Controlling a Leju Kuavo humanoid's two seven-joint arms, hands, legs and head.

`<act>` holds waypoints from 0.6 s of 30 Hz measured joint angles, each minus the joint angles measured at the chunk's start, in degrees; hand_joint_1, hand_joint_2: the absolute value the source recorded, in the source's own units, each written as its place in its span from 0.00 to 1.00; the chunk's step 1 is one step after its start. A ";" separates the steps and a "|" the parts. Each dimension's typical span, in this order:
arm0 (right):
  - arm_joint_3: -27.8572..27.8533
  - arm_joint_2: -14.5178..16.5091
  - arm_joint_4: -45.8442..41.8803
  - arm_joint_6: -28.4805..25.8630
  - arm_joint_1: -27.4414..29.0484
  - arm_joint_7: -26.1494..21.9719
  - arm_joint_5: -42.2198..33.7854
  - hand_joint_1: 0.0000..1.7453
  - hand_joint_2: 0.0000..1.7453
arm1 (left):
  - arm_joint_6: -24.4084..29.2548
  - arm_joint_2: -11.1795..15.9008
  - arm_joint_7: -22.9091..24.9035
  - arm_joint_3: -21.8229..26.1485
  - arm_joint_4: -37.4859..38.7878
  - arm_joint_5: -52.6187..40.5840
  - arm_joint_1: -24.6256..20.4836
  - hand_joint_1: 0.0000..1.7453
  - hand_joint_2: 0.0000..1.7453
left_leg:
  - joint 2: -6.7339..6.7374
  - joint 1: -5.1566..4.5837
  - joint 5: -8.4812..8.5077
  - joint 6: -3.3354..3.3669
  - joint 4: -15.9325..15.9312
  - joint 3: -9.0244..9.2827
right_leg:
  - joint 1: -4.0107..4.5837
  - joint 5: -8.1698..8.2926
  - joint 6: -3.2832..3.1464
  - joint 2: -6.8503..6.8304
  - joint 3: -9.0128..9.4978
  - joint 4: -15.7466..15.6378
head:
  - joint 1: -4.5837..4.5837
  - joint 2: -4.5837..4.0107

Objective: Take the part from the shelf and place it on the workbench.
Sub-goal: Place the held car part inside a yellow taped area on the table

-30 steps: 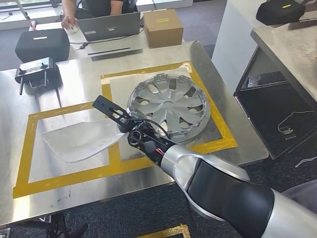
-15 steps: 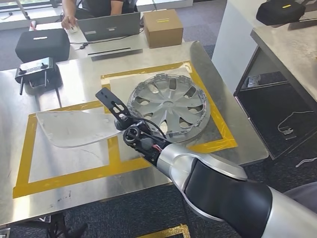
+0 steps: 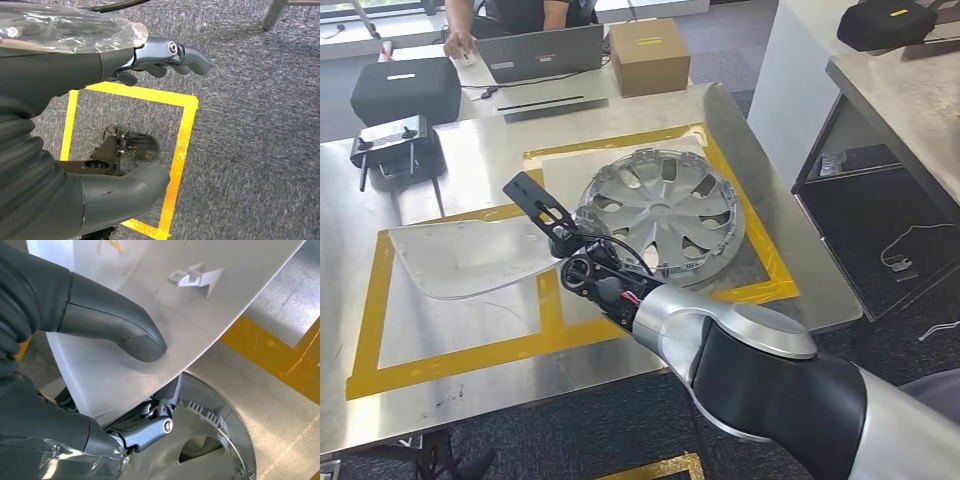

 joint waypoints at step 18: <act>3.63 0.00 0.02 0.48 -0.85 0.36 -1.07 0.00 0.00 | 0.11 -0.16 -1.27 0.00 0.00 0.44 0.02 0.00 0.00 | 0.00 0.00 0.00 0.00 0.00 0.00 | 0.00 0.00 0.00 0.00 0.00 0.00 | 0.01 0.00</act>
